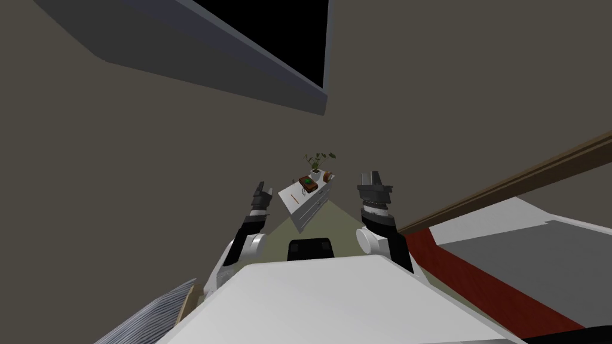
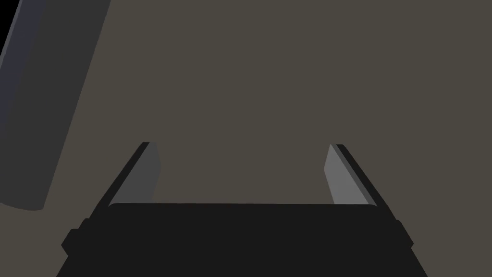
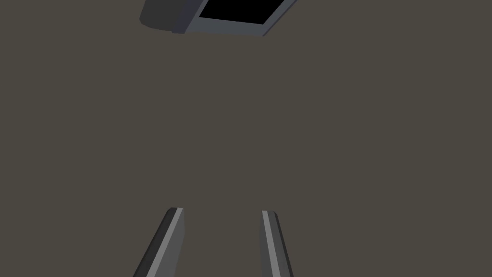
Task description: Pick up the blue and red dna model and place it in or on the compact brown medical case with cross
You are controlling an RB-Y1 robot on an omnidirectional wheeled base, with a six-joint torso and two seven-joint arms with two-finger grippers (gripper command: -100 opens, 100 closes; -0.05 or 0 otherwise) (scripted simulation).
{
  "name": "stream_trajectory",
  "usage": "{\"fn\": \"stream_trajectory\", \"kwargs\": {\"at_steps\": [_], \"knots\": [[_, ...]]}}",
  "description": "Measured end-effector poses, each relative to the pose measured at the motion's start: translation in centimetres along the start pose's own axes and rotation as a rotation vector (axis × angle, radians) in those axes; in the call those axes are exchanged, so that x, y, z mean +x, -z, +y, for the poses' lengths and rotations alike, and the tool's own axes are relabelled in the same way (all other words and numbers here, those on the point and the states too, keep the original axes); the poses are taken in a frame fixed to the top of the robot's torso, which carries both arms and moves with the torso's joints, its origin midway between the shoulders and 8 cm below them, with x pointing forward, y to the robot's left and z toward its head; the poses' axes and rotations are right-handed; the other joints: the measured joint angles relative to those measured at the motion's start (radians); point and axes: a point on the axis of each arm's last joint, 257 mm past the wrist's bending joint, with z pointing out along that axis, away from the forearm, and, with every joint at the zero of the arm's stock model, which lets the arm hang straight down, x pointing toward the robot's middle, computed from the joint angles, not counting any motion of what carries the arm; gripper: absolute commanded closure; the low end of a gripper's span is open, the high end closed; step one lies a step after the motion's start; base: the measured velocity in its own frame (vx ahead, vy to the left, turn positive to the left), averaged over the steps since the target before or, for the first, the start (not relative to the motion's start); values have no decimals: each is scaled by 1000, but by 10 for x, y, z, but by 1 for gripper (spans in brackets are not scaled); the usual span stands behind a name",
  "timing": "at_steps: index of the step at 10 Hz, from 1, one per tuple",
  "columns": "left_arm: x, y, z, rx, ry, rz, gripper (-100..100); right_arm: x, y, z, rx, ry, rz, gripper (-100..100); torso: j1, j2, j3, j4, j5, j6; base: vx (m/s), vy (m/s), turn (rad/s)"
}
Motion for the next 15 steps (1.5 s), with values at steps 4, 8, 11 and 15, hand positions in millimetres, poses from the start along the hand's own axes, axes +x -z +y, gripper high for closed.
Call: {"fn": "stream_trajectory", "kwargs": {"at_steps": [4, 8, 11, 15], "knots": [[1, -8, 27, -95, 127, 3, -100, 0, 0, 0, 0, 0, 0, 0, 0, 0, 0, 0, 0, 0, 0, -23, -37], [0, -12, 51, -181, 238, -11, -100, 0, 0, 0, 0, 0, 0, 0, 0, -1, 0, 0, 0, 0, 9, -29, -40], [-1, -14, 70, -247, 331, -32, -100, 0, 0, 0, 0, 0, 0, 0, 0, -1, -1, 0, 0, 0, 14, -34, -29], [-5, -14, 95, -335, 448, -69, -100, 0, 0, 0, 0, 0, 0, 0, 0, -1, -1, 0, 0, 0, 22, -32, -23]]}}
